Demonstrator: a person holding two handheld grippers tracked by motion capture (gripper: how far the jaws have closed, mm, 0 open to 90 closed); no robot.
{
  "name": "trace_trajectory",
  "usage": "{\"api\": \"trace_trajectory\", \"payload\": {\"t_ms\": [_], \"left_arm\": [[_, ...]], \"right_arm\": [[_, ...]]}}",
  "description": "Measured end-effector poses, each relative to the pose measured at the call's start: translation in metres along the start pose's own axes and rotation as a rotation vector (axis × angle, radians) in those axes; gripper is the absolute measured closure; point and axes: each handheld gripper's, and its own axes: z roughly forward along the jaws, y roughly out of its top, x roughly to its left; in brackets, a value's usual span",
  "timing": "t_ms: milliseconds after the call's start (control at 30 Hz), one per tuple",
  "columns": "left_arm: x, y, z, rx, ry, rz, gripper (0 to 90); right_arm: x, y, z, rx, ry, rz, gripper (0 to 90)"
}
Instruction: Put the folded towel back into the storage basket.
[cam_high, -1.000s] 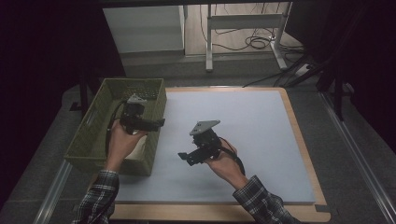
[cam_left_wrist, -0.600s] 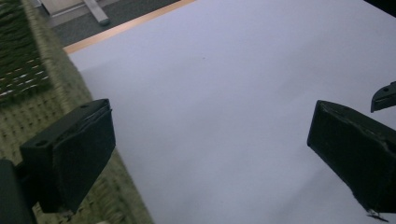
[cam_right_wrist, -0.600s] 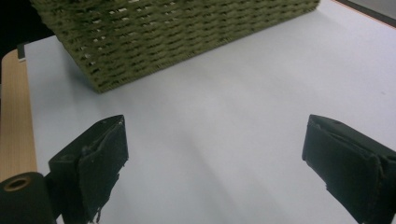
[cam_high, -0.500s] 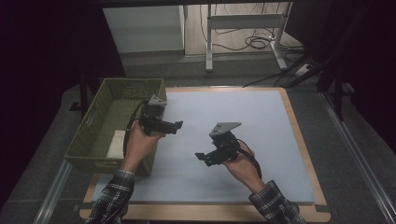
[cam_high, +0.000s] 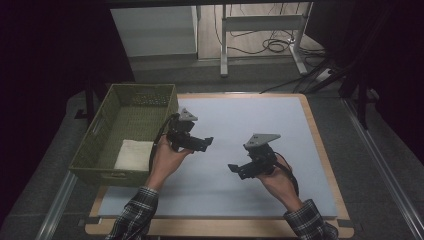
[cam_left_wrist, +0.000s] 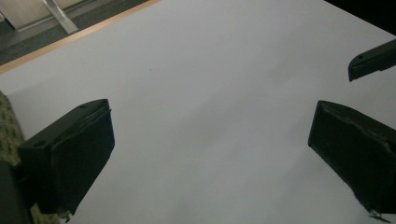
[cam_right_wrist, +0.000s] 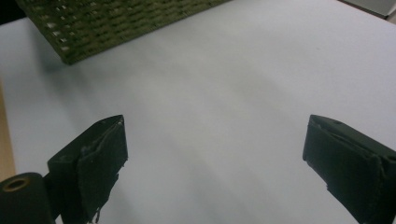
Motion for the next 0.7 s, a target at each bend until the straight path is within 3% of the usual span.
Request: {"api": "trace_trajectory", "payload": {"t_ms": [333, 700], "left_arm": [[-0.022, -0.016, 0.018, 0.013, -0.035, 0.017, 0.8], [-0.042, -0.035, 0.018, -0.002, -0.051, 0.047, 0.8]], "right_arm": [[-0.018, -0.027, -0.019, 0.009, -0.025, 0.035, 6.4], [-0.029, -0.046, -0.043, 0.003, -0.055, 0.055, 6.3]]}}
